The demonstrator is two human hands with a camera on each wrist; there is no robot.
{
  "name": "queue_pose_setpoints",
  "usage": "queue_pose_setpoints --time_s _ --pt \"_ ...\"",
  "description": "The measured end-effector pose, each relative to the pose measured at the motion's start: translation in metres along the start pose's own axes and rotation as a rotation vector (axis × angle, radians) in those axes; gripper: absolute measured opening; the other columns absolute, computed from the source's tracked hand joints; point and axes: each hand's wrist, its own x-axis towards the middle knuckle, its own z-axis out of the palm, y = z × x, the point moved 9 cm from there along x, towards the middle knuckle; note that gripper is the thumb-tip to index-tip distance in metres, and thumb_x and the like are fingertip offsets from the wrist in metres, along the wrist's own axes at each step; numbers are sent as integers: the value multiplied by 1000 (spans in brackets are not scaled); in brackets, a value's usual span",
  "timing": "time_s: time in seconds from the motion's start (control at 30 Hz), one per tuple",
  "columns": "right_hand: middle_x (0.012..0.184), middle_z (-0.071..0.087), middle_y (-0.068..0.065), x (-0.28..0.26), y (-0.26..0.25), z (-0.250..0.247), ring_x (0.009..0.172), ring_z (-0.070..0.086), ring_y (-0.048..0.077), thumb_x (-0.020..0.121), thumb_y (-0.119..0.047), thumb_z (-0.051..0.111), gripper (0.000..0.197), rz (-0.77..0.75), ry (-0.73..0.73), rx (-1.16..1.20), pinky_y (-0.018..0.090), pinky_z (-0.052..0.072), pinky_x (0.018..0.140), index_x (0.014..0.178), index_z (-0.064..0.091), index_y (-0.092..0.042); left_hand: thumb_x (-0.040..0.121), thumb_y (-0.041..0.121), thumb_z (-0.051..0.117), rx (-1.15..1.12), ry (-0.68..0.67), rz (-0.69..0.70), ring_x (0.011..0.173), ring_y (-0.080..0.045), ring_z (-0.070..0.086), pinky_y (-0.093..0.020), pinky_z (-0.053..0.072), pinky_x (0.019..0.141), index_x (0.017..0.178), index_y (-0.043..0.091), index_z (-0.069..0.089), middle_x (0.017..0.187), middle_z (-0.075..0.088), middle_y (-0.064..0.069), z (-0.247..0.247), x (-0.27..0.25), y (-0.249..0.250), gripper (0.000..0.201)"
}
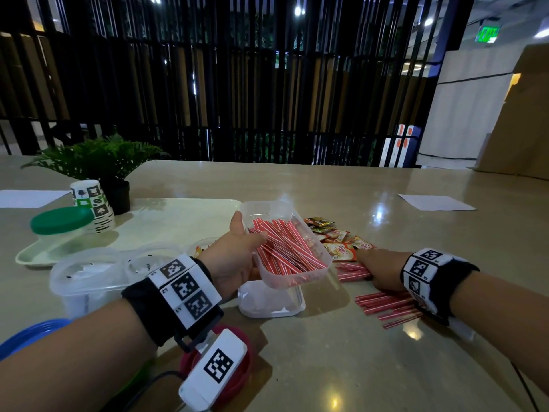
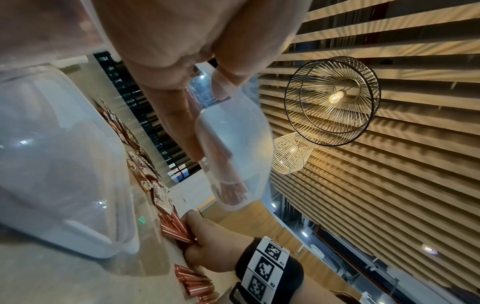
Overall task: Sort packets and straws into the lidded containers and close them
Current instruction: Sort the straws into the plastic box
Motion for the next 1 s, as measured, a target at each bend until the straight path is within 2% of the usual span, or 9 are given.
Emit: queue_pose_setpoints --time_s 0.13,0.2,0.33,0.5,0.63,0.7,0.83,0.9,1.0 --pt "127 54 11 -1 1 0 108 54 25 92 -9 49 40 15 6 31 27 38 79 130 36 -13 102 11 44 -5 2 -3 106 -39 64 -53 59 75 141 37 29 128 58 -14 0 0 0 50" --pt "127 54 11 0 0 1 111 55 25 92 -9 49 42 18 9 30 29 42 82 131 35 -13 102 11 43 -11 7 -7 104 -38 66 -52 59 73 140 37 30 127 58 -15 0 0 0 49" --pt "136 48 12 2 -3 2 121 51 27 91 -9 49 49 9 9 -10 37 44 99 139 34 -12 102 11 43 1 14 -7 105 -38 65 -55 58 76 141 38 28 128 57 -14 -1 -1 1 50" --pt "137 48 11 1 -3 0 121 51 26 92 -10 47 49 13 5 9 37 44 100 140 35 -14 102 10 43 -4 16 -10 104 -39 65 -57 57 78 141 37 28 127 57 -16 -2 -1 1 50" --pt "117 58 5 -5 2 -10 94 55 20 97 -16 42 33 1 30 106 27 42 81 130 38 -18 102 10 43 -2 17 -12 105 -40 65 -58 57 79 141 38 27 128 57 -16 -1 -1 1 50" --pt "110 60 3 -7 5 -17 89 55 18 98 -23 42 29 -11 82 160 28 43 80 126 39 -20 102 10 42 -4 16 -14 105 -39 65 -56 57 78 141 39 27 128 57 -15 0 -1 1 51" --pt "86 50 -7 -15 4 -42 80 46 14 100 -30 45 9 -54 166 213 24 33 70 103 44 -22 103 10 42 -5 7 -20 106 -39 65 -57 57 79 141 41 27 128 57 -14 3 -1 0 51" --pt "77 49 -7 -18 8 -53 74 49 14 98 -39 48 21 -33 207 244 24 34 60 91 50 -19 103 10 42 -5 4 -24 106 -40 64 -56 57 78 142 40 26 129 56 -15 4 -1 0 52" --pt "70 57 3 -19 16 -64 66 56 18 94 -47 50 41 14 279 401 24 38 58 78 60 -11 102 10 42 -3 2 -25 106 -40 64 -55 58 77 143 39 26 129 57 -15 5 0 0 52"
